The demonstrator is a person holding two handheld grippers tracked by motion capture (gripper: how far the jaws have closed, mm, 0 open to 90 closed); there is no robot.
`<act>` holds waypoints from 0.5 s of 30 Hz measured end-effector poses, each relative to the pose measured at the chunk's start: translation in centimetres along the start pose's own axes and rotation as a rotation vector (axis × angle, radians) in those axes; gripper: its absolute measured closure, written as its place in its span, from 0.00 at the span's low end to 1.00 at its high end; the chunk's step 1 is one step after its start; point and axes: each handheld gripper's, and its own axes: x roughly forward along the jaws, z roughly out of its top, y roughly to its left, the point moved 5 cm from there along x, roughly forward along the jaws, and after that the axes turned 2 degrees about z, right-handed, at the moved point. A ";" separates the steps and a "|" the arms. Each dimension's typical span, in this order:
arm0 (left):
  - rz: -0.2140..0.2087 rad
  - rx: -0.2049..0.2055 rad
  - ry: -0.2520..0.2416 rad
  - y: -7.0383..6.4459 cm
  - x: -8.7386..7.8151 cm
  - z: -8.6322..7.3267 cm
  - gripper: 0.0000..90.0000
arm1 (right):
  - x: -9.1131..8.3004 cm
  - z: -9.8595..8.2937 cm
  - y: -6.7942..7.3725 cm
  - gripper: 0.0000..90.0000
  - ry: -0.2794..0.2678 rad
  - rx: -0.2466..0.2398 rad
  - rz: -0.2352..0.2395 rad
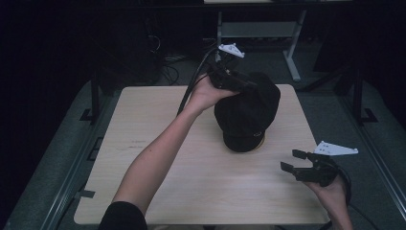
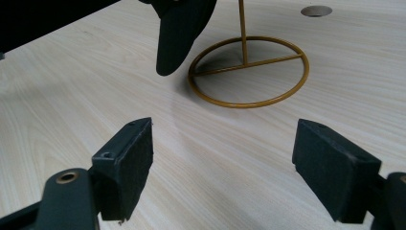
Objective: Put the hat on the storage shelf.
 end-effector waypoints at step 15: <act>0.037 -0.054 -0.005 0.5 -2.2 -2.8 0.48 | 0.5 -0.5 0.4 0.21 0.024 -0.007 -0.026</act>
